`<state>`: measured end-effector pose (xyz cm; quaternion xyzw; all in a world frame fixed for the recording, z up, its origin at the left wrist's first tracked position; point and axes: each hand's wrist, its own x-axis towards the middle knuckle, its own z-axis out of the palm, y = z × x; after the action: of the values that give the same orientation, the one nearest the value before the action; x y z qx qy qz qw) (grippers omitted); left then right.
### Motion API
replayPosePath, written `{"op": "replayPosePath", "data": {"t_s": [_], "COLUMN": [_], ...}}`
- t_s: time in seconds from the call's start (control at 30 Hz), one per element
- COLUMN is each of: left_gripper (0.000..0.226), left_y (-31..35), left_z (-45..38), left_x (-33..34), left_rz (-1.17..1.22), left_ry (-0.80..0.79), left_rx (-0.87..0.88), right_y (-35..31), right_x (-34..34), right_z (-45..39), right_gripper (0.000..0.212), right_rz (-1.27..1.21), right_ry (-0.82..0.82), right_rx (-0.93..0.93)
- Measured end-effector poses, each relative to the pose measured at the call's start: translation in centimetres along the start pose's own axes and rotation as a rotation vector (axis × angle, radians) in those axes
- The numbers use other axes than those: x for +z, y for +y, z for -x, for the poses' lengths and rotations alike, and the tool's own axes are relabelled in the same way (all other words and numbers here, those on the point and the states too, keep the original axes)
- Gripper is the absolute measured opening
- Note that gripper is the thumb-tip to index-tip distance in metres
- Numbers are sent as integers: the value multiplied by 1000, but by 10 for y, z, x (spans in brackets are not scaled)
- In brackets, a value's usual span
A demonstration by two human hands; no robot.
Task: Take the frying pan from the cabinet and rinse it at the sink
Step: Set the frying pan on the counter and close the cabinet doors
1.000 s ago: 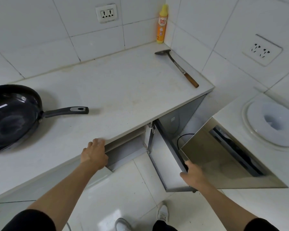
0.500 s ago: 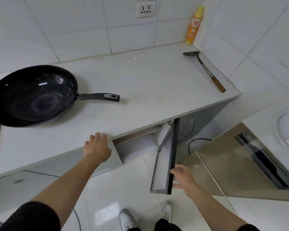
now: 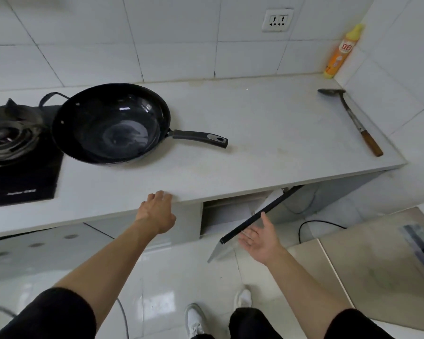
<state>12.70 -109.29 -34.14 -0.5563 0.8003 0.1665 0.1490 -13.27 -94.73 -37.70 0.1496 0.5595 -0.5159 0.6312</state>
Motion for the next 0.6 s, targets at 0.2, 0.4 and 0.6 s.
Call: {"op": "replayPosePath", "data": {"t_s": [0.2, 0.4, 0.6], "left_gripper": [59, 66, 72], "left_y": [-5, -5, -12], "left_z": [1, 0, 0], "left_x": [10, 9, 7], "left_rz": [15, 5, 49], "left_ry": [-7, -20, -19], "left_rx": [4, 7, 9], "right_y": [-3, -6, -11], "right_x": [14, 34, 47], "right_z": [-13, -29, -49], "right_gripper": [90, 84, 85], "right_rz": [-104, -228, -302], "right_ry": [-29, -53, -58], "right_rx": [22, 0, 18]}}
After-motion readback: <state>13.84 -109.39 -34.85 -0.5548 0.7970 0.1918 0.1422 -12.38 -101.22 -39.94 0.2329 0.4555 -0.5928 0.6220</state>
